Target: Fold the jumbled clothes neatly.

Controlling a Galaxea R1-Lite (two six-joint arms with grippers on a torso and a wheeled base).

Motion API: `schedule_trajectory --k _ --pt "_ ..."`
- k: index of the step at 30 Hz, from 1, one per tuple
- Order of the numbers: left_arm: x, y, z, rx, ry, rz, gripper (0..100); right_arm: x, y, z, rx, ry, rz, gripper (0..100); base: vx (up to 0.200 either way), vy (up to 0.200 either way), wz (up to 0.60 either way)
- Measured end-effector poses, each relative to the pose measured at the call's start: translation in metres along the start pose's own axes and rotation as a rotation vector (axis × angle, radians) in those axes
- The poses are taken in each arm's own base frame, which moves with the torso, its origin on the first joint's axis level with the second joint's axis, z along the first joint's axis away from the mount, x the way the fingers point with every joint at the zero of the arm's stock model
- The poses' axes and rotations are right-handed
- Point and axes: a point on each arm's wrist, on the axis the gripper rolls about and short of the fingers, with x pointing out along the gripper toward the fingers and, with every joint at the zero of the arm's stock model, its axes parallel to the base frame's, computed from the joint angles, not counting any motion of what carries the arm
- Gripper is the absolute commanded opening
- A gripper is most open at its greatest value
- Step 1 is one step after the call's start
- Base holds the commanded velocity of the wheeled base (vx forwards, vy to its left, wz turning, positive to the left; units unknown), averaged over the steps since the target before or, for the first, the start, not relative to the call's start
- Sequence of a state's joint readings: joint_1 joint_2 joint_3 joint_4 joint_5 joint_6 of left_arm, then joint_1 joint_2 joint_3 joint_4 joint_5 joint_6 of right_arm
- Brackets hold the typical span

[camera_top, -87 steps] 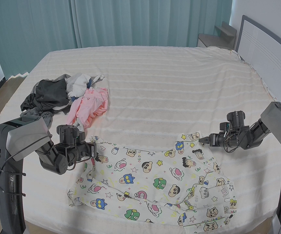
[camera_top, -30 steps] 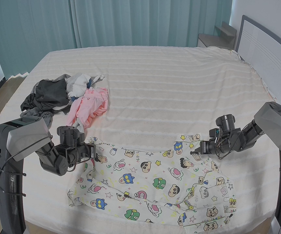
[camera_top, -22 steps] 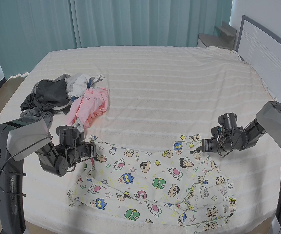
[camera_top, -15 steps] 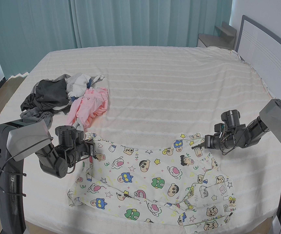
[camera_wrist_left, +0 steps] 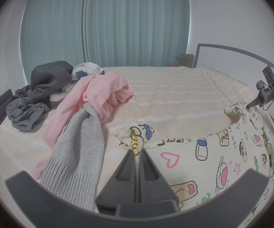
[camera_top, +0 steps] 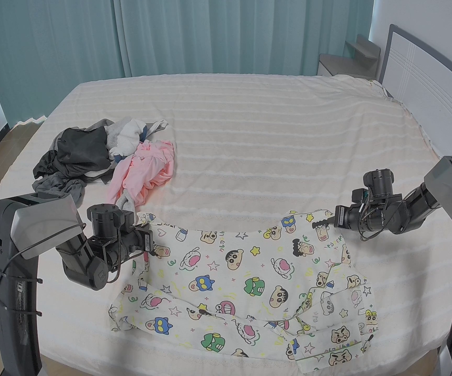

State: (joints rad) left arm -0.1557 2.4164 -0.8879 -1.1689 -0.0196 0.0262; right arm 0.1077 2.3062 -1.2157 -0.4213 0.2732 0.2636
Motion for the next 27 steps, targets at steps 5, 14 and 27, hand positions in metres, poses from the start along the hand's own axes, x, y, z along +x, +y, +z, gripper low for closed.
schedule_trajectory --k 5,14,27 --pt "-0.001 0.0 0.003 0.001 -0.028 0.02 0 -0.002 -0.001 0.002 -0.001 -0.013 0.001 0 0.0 0.0 0.0" --pt "-0.001 0.001 0.009 0.0 -0.106 0.047 0 -0.007 -0.001 0.003 -0.009 -0.055 0.01 0 0.0 0.0 0.0" --pt "-0.012 -0.006 -0.001 0.041 -0.069 0.021 0 -0.039 0.003 -0.014 -0.007 0.014 0.088 0 0.0 0.0 0.0"
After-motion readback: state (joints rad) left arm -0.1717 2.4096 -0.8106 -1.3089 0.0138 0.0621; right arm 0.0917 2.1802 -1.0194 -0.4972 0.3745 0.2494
